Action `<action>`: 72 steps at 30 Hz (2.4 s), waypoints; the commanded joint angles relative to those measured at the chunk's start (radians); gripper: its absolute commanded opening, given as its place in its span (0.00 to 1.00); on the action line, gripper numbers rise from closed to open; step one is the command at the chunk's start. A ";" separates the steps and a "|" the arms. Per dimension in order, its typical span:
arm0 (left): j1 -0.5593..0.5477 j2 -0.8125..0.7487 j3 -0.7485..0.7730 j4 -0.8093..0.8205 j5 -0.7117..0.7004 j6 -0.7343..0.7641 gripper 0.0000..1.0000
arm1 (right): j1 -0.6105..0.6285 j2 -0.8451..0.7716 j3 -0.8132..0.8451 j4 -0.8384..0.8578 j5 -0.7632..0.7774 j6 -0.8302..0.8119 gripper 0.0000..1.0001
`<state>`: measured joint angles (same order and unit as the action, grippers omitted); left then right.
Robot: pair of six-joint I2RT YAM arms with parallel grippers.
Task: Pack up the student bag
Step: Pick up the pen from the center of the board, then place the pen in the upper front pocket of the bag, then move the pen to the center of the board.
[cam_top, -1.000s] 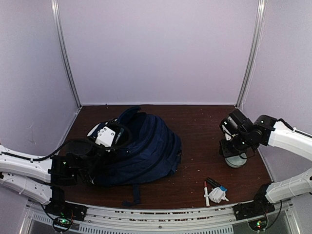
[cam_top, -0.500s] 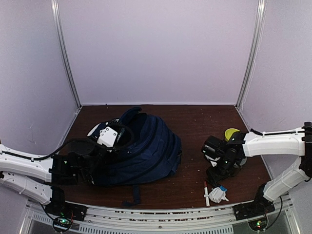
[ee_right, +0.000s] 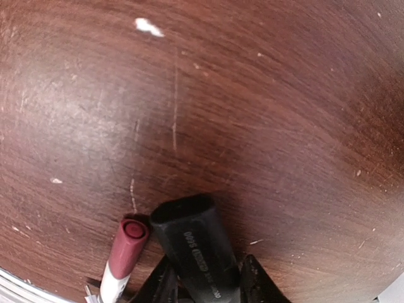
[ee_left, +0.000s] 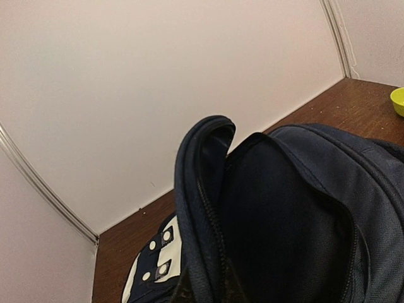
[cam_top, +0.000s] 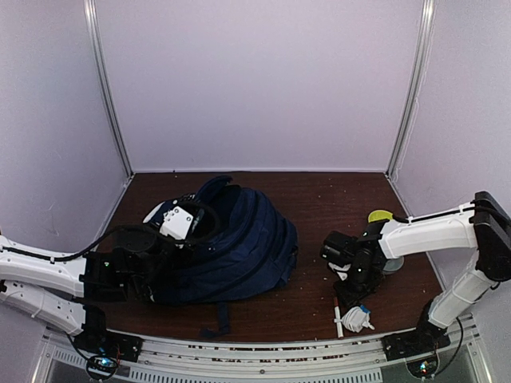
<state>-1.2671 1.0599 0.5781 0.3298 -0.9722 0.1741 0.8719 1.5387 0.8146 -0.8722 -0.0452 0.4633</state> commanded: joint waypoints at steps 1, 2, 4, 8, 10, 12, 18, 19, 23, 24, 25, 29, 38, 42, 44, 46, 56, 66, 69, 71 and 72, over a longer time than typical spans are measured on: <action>0.025 -0.003 0.045 0.048 -0.045 0.014 0.00 | -0.002 0.025 0.022 0.026 0.086 -0.022 0.29; 0.025 -0.003 0.045 0.048 -0.047 0.014 0.00 | -0.001 0.020 0.033 0.017 0.106 -0.027 0.28; 0.025 -0.005 0.045 0.047 -0.048 0.009 0.00 | -0.003 0.006 0.060 -0.002 0.144 -0.037 0.25; 0.024 -0.011 0.040 0.042 -0.049 -0.002 0.00 | -0.014 -0.050 0.120 -0.045 0.217 -0.051 0.22; 0.025 -0.011 0.040 0.042 -0.051 -0.002 0.00 | -0.020 -0.082 0.152 -0.060 0.245 -0.056 0.22; 0.025 -0.010 0.040 0.043 -0.053 -0.001 0.00 | -0.022 -0.118 0.191 -0.075 0.270 -0.058 0.22; 0.025 0.001 0.041 0.067 -0.053 0.002 0.00 | -0.017 -0.248 0.401 0.099 0.167 -0.052 0.22; 0.025 0.004 0.042 0.071 -0.053 0.002 0.00 | -0.012 -0.270 0.421 0.204 0.120 -0.034 0.23; 0.025 0.004 0.045 0.085 -0.051 -0.009 0.00 | 0.006 -0.291 0.289 0.885 -0.103 0.211 0.19; 0.025 0.003 0.045 0.088 -0.051 -0.010 0.00 | 0.008 -0.256 0.263 1.042 -0.142 0.297 0.19; 0.025 0.001 0.047 0.092 -0.051 -0.009 0.00 | 0.009 -0.208 0.258 1.155 -0.172 0.388 0.19; 0.025 -0.002 0.044 0.130 -0.055 0.018 0.00 | 0.044 0.023 0.352 1.360 -0.257 0.638 0.18; 0.028 0.007 0.044 0.117 -0.084 0.008 0.00 | 0.133 0.357 0.569 1.370 -0.360 0.800 0.18; 0.030 -0.013 0.040 0.112 -0.066 0.014 0.00 | 0.135 0.362 0.546 1.253 -0.348 0.773 0.22; 0.031 -0.013 0.044 0.117 -0.060 0.017 0.00 | 0.134 0.371 0.545 1.212 -0.360 0.758 0.30; 0.031 -0.010 0.049 0.118 -0.057 0.018 0.00 | 0.134 0.367 0.544 1.175 -0.357 0.735 0.44; 0.030 -0.027 0.048 0.087 -0.055 -0.003 0.00 | 0.135 0.162 0.685 0.654 -0.133 0.199 0.55; 0.030 -0.017 0.050 0.071 -0.061 -0.005 0.00 | 0.147 -0.153 0.398 0.025 0.188 0.061 0.55; 0.031 -0.006 0.056 0.068 -0.052 -0.003 0.00 | 0.149 -0.203 0.248 -0.046 0.200 0.123 0.55; 0.030 0.002 0.060 0.066 -0.045 -0.002 0.00 | 0.147 -0.203 0.172 -0.065 0.203 0.164 0.55; 0.031 0.007 0.063 0.063 -0.041 -0.001 0.00 | 0.147 -0.192 0.147 -0.072 0.202 0.181 0.55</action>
<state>-1.2556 1.0622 0.5823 0.3241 -0.9874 0.1776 1.0130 1.3315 1.0740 -0.7662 0.0921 0.5743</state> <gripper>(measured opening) 0.076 0.547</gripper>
